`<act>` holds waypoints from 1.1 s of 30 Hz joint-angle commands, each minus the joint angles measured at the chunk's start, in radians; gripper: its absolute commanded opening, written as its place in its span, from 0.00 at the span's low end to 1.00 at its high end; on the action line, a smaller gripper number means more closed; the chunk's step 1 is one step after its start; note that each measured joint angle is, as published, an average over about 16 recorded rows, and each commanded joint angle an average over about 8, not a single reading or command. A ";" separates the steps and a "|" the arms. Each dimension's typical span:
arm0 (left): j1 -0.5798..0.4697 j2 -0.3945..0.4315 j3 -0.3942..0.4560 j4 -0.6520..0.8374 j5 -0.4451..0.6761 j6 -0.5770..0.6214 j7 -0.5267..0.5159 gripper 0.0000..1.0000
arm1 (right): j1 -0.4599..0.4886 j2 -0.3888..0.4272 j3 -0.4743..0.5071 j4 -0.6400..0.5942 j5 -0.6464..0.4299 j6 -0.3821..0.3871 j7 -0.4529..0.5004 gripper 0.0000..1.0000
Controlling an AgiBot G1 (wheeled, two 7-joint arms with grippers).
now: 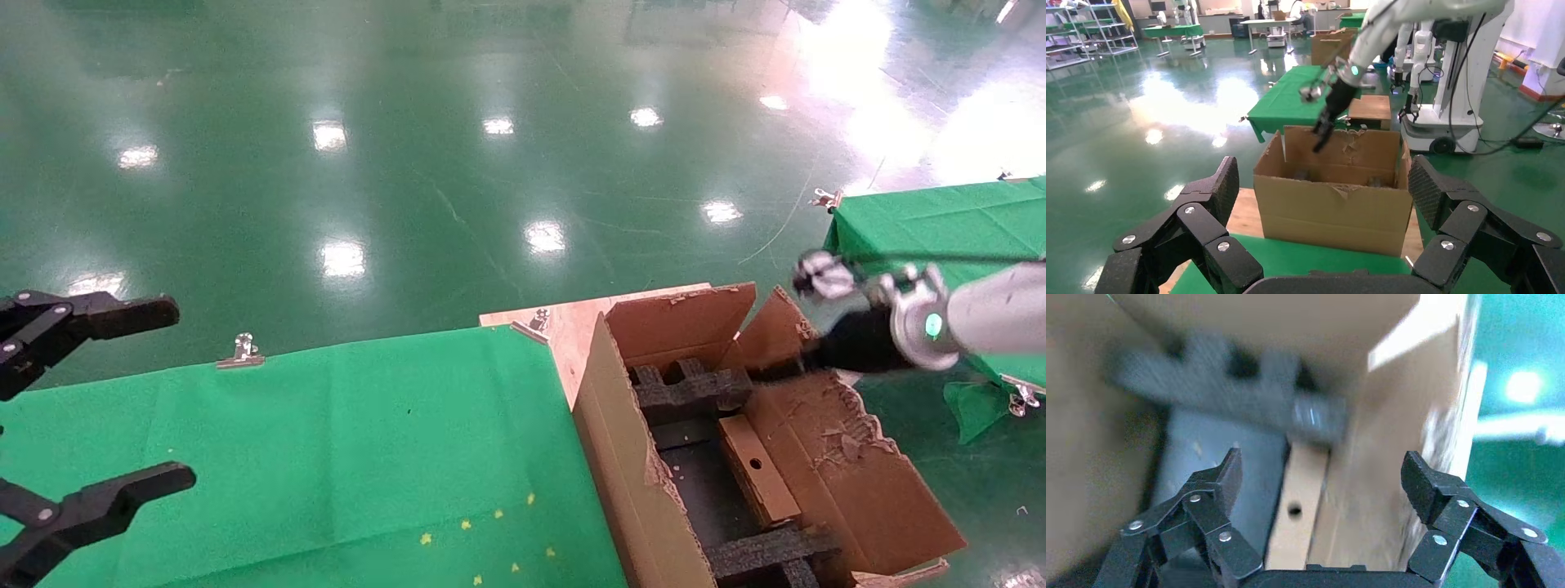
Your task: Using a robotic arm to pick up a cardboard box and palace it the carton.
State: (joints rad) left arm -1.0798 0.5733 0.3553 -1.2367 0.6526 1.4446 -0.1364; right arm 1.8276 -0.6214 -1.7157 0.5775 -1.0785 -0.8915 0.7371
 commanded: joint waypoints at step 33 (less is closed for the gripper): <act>0.000 0.000 0.000 0.000 0.000 0.000 0.000 1.00 | 0.075 0.160 0.270 0.446 0.342 -0.336 -0.115 1.00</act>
State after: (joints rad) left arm -1.0796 0.5730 0.3553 -1.2365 0.6523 1.4441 -0.1363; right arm 1.8980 -0.4618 -1.4388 1.0249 -0.7361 -1.2288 0.6197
